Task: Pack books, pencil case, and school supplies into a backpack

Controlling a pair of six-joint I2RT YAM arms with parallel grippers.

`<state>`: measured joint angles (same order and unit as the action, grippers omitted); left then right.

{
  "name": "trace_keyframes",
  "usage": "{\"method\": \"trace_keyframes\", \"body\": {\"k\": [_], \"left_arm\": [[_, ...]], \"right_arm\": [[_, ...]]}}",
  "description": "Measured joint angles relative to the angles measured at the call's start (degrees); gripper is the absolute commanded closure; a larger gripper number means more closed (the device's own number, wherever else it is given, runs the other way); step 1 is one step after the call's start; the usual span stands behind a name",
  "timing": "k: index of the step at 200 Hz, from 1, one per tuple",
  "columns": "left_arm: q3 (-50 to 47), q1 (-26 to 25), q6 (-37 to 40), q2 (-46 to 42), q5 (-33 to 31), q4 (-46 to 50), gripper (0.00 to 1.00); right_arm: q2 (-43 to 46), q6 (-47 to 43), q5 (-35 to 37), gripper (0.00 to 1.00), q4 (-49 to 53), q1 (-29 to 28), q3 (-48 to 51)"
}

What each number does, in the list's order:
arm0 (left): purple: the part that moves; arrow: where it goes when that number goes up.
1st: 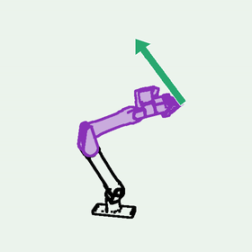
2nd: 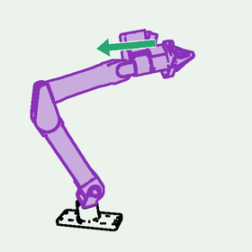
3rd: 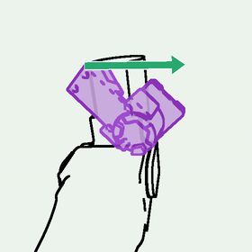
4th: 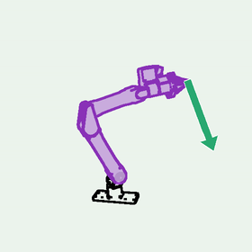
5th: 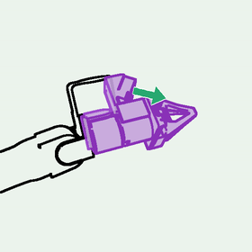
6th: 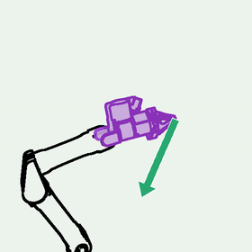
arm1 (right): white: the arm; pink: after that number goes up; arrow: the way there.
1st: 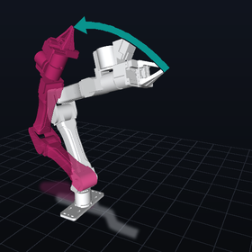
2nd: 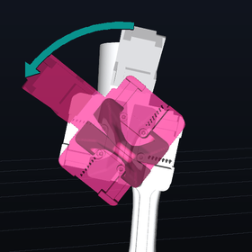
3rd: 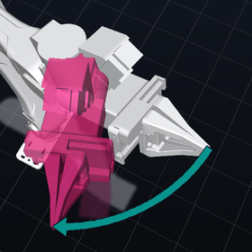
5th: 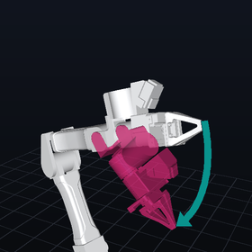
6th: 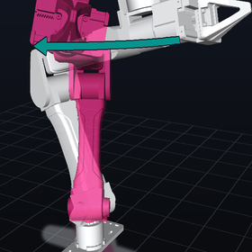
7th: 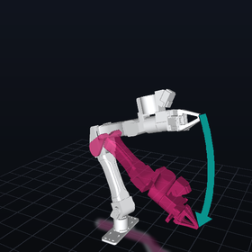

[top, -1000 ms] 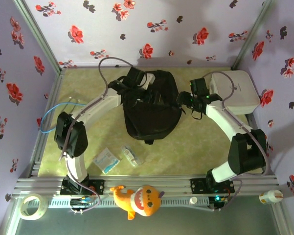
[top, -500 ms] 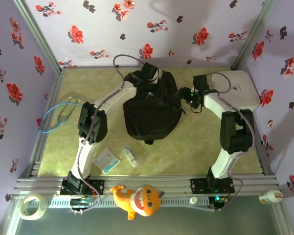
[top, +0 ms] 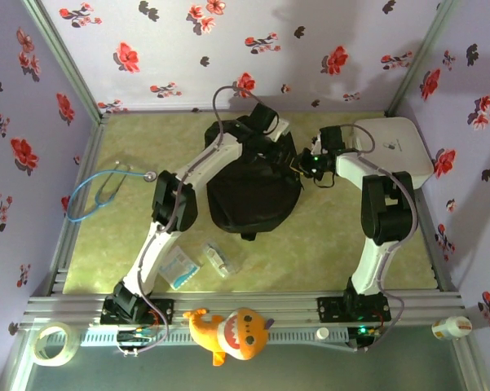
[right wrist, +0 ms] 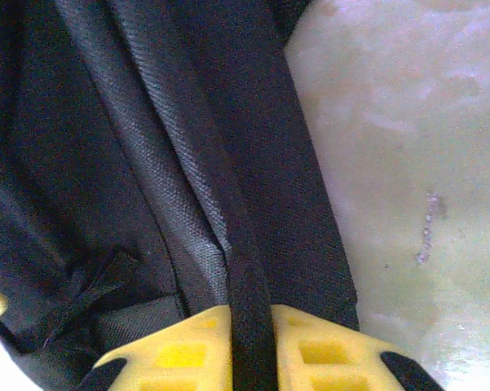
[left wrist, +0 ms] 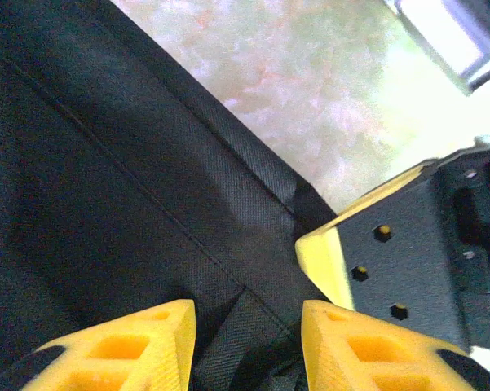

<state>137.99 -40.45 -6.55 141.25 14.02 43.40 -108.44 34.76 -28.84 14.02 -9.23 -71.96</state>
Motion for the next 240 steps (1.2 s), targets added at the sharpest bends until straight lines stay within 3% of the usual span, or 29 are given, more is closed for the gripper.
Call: {"method": "trace_keyframes", "body": {"k": [131,150,214,240], "left_arm": [[0.44,1.51,7.52,1.57,-1.44,5.81,0.55],[1.31,1.51,8.94,2.05,-1.49,7.3,0.61],[1.92,1.4,7.82,2.71,-2.08,8.61,0.95],[1.99,1.53,3.1,2.71,-2.19,8.28,0.96]], "right_arm": [[4.31,-1.99,-6.27,0.94,-2.36,0.24,3.65],[4.46,-2.25,-6.36,0.94,-2.36,0.15,3.65],[4.5,-3.23,-5.79,0.94,-1.99,-0.31,3.67],[4.52,-3.26,-5.03,0.94,-1.79,-0.46,3.67]]}}
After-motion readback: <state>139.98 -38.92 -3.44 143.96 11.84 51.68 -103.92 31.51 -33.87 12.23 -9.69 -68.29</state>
